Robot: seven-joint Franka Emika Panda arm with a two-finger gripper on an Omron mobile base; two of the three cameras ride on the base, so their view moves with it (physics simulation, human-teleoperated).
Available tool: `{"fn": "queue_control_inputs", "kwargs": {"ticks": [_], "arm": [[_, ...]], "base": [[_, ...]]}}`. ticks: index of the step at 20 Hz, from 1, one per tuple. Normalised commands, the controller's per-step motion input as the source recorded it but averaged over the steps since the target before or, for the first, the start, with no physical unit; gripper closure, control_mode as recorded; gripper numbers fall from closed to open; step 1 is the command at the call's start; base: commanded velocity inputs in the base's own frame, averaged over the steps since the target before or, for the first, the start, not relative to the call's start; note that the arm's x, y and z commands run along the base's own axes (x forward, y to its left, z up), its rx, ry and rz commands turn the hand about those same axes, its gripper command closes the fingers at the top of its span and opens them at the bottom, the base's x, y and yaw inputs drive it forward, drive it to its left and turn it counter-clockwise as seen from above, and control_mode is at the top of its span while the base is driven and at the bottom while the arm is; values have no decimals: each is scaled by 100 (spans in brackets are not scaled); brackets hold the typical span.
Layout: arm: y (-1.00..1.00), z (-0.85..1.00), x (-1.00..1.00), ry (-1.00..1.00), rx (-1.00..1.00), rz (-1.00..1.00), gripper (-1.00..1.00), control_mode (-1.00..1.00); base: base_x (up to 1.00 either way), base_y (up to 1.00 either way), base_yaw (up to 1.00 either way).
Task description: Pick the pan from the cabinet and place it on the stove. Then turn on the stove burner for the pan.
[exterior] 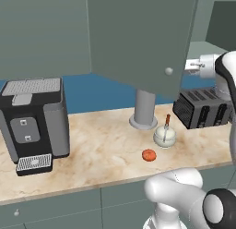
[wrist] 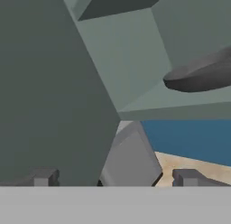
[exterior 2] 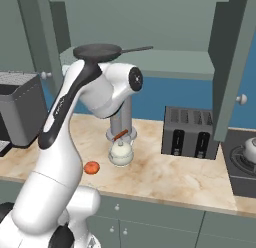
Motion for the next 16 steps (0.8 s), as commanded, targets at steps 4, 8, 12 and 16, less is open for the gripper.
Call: {"fn": "queue_control_inputs", "kwargs": {"ticks": [4,8,12,16], "arm": [[68,0,-46,2,-2,9,-100,-100],[66,0,-39,1,-4,8,-100,-100],[65,0,-31,0,-5,6,-100,-100],[63,0,-26,0,-4,3,-100,-100]], "base": [[0,0,0],[0,0,0],[0,0,0],[0,0,0]]}}
